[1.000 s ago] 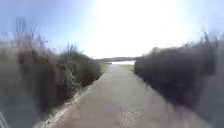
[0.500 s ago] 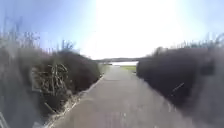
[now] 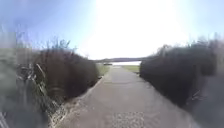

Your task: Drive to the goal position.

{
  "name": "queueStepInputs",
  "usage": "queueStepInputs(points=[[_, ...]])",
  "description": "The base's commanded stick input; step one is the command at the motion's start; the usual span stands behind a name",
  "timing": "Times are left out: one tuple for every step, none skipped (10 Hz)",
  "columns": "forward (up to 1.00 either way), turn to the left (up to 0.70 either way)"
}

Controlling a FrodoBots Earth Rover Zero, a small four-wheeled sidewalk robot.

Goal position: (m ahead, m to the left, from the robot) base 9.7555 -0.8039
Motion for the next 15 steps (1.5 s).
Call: queueStepInputs(points=[[0.70,0.05],[0.70,0.05],[0.70,0.05],[0.70,0.05],[0.70,0.05],[0.70,0.05],[0.70,0.05],[0.70,0.05],[0.70,0.05],[0.70,0.05],[0.70,0.05],[0.70,0.05],[0.70,0.05],[0.70,0.05],[0.70,0.05]])
